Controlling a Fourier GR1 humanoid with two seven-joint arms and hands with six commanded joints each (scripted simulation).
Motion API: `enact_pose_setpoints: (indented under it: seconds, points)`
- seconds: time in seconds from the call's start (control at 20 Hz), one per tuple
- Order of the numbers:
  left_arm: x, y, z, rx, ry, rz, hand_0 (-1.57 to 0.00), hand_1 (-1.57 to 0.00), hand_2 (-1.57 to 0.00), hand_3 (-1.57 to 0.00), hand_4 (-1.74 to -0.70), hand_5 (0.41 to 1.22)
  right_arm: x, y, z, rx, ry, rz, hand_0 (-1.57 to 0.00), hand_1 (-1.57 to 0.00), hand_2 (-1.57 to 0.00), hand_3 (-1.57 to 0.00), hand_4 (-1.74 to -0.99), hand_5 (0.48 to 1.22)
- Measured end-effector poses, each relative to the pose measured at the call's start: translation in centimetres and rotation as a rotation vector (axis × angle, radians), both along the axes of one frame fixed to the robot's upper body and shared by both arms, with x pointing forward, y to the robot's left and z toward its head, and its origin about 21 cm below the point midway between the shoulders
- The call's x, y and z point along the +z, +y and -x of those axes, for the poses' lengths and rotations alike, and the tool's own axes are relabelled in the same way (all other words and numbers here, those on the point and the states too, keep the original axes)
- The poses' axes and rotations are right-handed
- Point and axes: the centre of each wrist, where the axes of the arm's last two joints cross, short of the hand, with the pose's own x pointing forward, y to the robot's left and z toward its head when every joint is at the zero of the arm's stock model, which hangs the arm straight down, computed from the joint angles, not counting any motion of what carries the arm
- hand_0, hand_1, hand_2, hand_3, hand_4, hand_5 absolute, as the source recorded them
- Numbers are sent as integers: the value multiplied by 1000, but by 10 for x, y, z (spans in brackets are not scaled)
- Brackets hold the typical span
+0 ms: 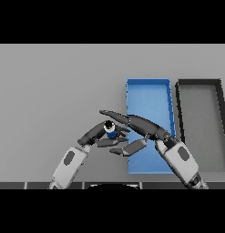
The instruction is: Pick up the blue pipe and place it into the blue bin.
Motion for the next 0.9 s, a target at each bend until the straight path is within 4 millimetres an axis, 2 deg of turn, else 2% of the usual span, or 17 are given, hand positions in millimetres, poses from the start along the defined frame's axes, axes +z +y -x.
enact_pose_setpoints:
  seconds: [0.15, 0.3, 0.35, 0.4, 0.55, 0.7, 0.8, 0.9]
  points:
    - [-5, 0, 3, 3, 10, -13, -1571, -1571, -1571, -1571, -1469, 1221, 4, 15, -10, 21, -1, 48, -23, -32, -83, 1, -1186, 521]
    - [-2, 0, 3, 15, -6, -22, -1571, -1571, -1571, -1571, -1465, 1221, 7, 28, -20, 52, -6, 67, -69, -108, -166, -44, -1204, 497]
    - [-1, 1, 4, 19, 0, -29, -1571, -1571, -1571, -1571, -1462, 1221, 8, 29, -22, 58, -5, 76, -168, -218, -261, -128, -1233, 487]
    - [-2, 2, 4, 24, 4, -37, -1571, -1571, -1571, -1571, -1517, 1221, 6, 34, -19, 80, -3, 84, -323, -362, -377, -242, -1278, 485]
    - [-2, 2, 6, 14, 32, -51, -1571, -1571, -1571, -1571, -1622, 1221, 7, 43, -25, 108, -6, 87, -876, -877, -910, -762, -1467, 518]
    - [-1, 1, 4, 17, 28, -29, -1571, -1571, -1571, -1523, -1677, 1221, 6, 48, -23, 122, 19, 54, -1215, -1215, -1233, -1021, -1581, 650]
    - [-4, 0, 5, 0, 54, 23, -1571, -1571, -1571, -1502, -1699, 1221, 0, 51, -23, 137, 52, 21, -1343, -1343, -1354, -1186, -1628, 856]
    - [-2, 3, 5, -14, 49, 37, -1571, -1571, -1571, -1464, -1713, 1221, -4, 53, -22, 147, 47, 16, -1425, -1425, -1432, -1304, -1665, 987]
